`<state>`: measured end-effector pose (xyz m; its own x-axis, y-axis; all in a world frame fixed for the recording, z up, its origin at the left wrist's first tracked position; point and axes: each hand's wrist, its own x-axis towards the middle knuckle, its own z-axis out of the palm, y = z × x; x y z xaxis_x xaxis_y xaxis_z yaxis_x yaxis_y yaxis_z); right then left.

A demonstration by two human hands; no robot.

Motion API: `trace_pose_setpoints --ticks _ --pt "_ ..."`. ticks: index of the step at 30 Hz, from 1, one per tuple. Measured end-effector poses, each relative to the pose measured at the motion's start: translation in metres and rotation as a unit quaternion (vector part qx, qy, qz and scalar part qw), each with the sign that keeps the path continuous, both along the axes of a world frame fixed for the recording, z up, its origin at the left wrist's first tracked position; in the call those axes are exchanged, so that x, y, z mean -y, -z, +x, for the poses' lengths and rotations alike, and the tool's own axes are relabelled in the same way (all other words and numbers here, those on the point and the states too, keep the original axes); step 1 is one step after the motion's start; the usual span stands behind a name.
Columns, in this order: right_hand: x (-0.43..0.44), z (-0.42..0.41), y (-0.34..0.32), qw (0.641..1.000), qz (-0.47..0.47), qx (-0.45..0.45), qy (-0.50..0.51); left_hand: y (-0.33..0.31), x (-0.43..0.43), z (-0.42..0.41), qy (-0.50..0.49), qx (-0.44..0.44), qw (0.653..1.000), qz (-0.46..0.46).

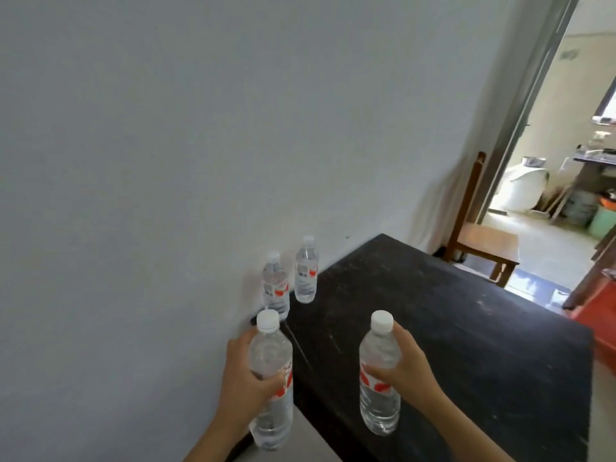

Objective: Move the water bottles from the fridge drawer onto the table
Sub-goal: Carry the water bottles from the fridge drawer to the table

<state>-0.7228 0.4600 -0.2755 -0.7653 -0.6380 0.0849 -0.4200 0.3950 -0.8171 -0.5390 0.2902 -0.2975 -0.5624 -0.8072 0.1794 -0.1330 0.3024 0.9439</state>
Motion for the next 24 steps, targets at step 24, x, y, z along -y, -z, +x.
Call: trace_pose_setpoints --ticks 24 --pt "0.08 -0.202 0.033 0.951 -0.015 0.044 0.307 0.001 0.125 -0.359 0.271 0.079 0.958 -0.058"
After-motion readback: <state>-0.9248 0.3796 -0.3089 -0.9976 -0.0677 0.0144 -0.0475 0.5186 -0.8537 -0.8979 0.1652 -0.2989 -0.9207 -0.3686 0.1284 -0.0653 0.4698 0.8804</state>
